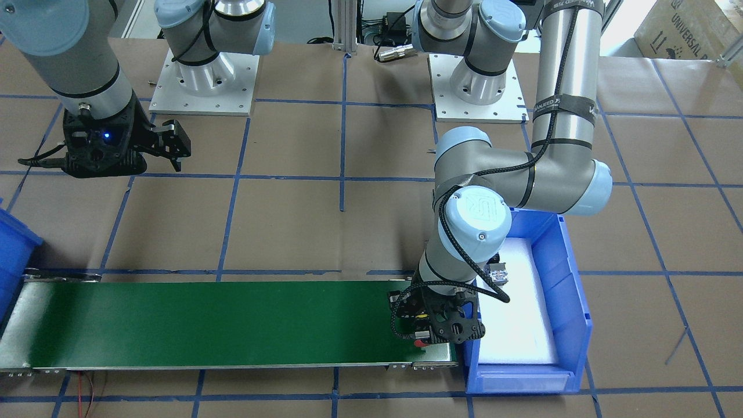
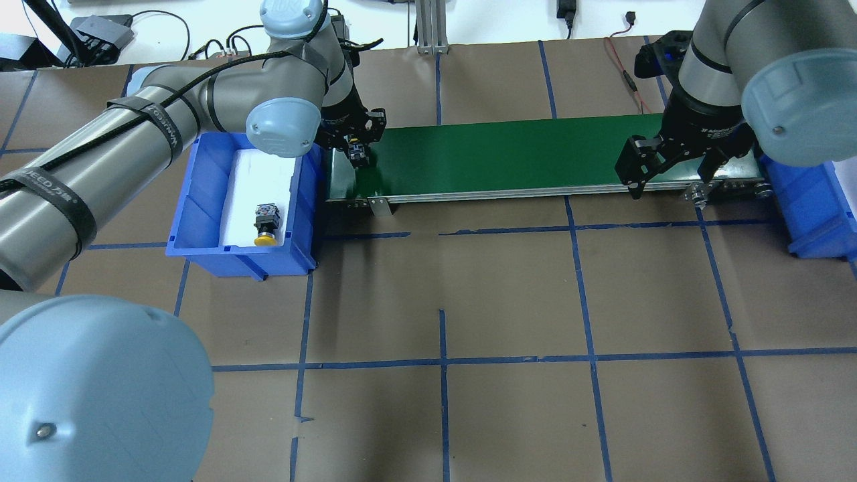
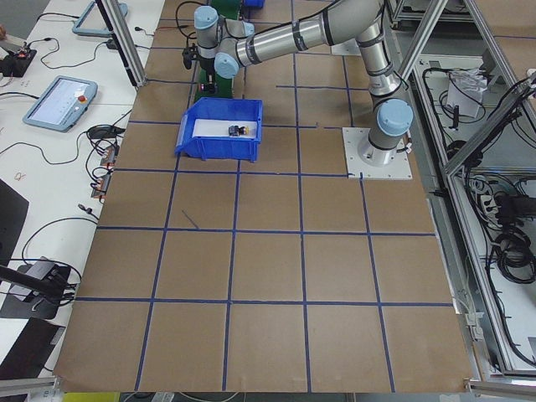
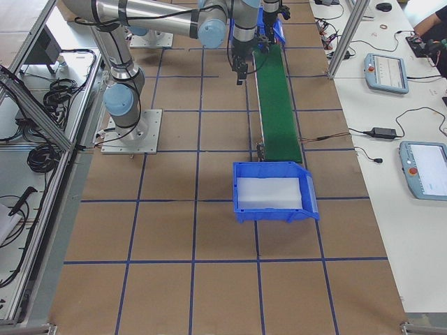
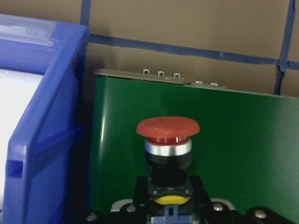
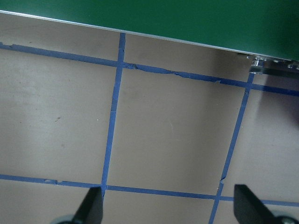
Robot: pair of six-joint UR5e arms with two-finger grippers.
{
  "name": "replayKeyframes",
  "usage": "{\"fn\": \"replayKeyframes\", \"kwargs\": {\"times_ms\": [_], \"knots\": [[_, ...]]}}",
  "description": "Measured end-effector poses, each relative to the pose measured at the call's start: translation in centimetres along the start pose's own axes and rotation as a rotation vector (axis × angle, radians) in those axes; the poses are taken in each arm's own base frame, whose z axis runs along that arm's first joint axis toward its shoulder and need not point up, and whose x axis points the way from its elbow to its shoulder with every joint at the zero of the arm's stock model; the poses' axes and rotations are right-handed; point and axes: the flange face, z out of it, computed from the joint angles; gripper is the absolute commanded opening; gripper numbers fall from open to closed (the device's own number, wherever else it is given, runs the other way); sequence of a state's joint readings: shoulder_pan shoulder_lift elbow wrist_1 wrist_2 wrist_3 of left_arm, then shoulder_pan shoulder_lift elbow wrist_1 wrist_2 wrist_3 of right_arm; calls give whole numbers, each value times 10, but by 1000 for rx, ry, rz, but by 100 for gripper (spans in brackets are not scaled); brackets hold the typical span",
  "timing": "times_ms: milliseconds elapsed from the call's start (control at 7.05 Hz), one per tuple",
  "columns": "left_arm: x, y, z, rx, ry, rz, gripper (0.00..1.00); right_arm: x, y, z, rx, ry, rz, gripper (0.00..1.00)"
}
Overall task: Transport two buttons from left to right
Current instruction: 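Lower the red-capped button onto the green conveyor and open the left gripper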
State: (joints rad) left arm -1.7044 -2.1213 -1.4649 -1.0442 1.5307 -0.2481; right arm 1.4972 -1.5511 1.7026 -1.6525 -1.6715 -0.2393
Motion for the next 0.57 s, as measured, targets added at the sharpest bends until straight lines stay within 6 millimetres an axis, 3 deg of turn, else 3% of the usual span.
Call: {"fn": "replayKeyframes", "kwargs": {"times_ms": [567], "knots": [[8,7,2,-7,1,38,26,-1,-2,-2,13,-10,7,100]]}}
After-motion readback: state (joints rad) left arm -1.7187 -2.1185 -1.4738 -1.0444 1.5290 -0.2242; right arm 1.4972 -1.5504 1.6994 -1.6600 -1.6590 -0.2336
